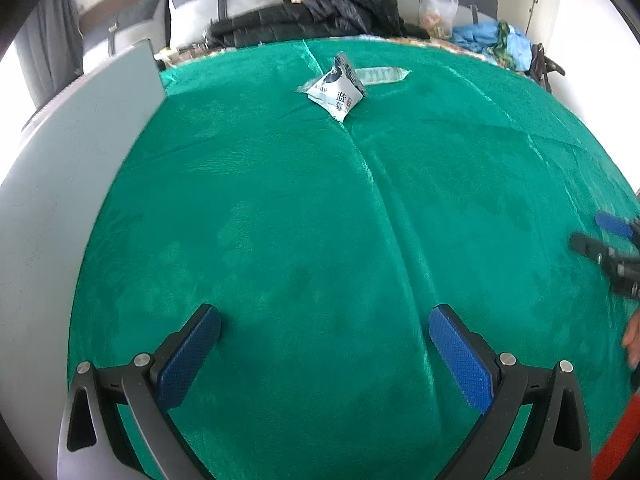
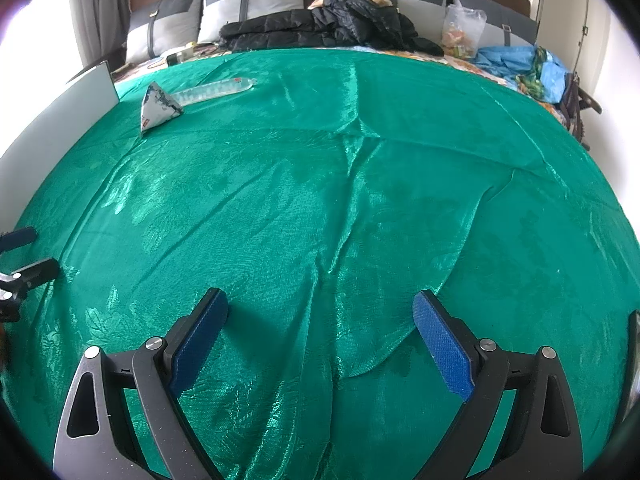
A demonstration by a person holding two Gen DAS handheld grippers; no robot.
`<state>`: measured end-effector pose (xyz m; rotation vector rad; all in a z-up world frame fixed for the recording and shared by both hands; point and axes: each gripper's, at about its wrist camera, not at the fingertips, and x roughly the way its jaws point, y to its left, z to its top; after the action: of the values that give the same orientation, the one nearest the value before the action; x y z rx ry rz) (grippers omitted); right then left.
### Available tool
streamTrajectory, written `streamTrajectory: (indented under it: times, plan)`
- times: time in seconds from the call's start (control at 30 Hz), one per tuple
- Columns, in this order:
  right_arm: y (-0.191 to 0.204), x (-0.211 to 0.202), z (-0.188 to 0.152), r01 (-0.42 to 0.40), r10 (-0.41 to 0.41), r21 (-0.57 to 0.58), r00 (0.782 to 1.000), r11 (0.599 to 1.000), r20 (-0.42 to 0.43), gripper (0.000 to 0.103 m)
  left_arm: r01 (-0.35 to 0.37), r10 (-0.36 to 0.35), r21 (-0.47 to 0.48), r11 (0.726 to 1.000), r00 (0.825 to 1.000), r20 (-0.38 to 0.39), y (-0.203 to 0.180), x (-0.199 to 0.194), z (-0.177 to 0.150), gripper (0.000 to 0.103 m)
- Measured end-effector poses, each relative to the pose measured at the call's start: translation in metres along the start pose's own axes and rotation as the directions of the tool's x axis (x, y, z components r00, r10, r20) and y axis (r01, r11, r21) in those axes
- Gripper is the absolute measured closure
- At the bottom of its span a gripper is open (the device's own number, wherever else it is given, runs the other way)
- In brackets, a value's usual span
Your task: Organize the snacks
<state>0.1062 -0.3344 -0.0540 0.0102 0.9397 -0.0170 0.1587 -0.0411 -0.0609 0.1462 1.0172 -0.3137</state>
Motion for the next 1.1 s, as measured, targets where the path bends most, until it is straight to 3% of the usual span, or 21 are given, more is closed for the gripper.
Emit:
streamTrajectory:
  times: [0.2, 0.33, 0.4, 0.47, 0.5, 0.53, 0.6, 0.7, 0.87, 0.97, 1.1]
  plan:
    - [0.000, 0.000, 0.000, 0.000, 0.000, 0.000, 1.000, 1.000, 0.000, 0.007, 0.018, -0.012, -0.089, 0.996, 0.998, 0.068, 0.003, 0.020, 0.090, 0.002]
    - [0.000, 0.000, 0.000, 0.000, 0.000, 0.000, 1.000, 1.000, 0.000, 0.007, -0.032, 0.036, -0.130, 0.991, 0.999, 0.025, -0.003, 0.064, 0.145, 0.010]
    - [0.000, 0.000, 0.000, 0.000, 0.000, 0.000, 1.000, 1.000, 0.000, 0.007, -0.038, 0.039, -0.167, 0.985, 0.999, 0.000, -0.003, 0.081, 0.156, 0.013]
    - [0.000, 0.000, 0.000, 0.000, 0.000, 0.000, 1.000, 1.000, 0.000, 0.007, -0.016, 0.015, -0.208, 0.978, 1.000, -0.007, -0.003, 0.095, 0.163, 0.023]
    - [0.000, -0.001, 0.000, 0.000, 0.000, -0.001, 1.000, 1.000, 0.000, 0.007, -0.030, 0.036, -0.209, 0.977, 0.999, 0.028, -0.005, 0.094, 0.165, 0.045]
    - [0.000, -0.001, 0.000, 0.000, 0.000, 0.000, 1.000, 1.000, 0.000, 0.007, -0.008, 0.017, -0.208, 0.978, 0.999, 0.044, -0.004, 0.092, 0.164, 0.056]
    - [0.000, 0.000, 0.000, -0.001, 0.001, -0.001, 1.000, 1.000, 0.000, 0.007, 0.020, -0.005, -0.228, 0.973, 0.998, 0.062, 0.000, 0.086, 0.158, 0.059]
    - [0.000, 0.000, 0.000, -0.001, 0.001, -0.001, 1.000, 1.000, 0.000, 0.007, 0.059, -0.039, -0.230, 0.972, 0.995, 0.089, 0.013, 0.061, 0.129, 0.059]
    - [0.000, -0.001, 0.000, 0.000, 0.000, -0.002, 1.000, 1.000, 0.000, 0.007, 0.096, -0.086, -0.139, 0.986, 0.993, 0.078, 0.033, -0.007, 0.052, 0.058]
    - [0.000, -0.001, 0.000, -0.001, 0.001, -0.001, 1.000, 1.000, 0.000, 0.007, 0.042, -0.036, -0.082, 0.996, 0.997, 0.067, 0.040, -0.036, 0.011, 0.053]
    - [0.000, -0.001, 0.000, -0.001, 0.001, -0.001, 1.000, 1.000, 0.000, 0.007, -0.041, 0.047, -0.081, 0.996, 0.996, 0.078, 0.050, -0.033, -0.014, 0.019]
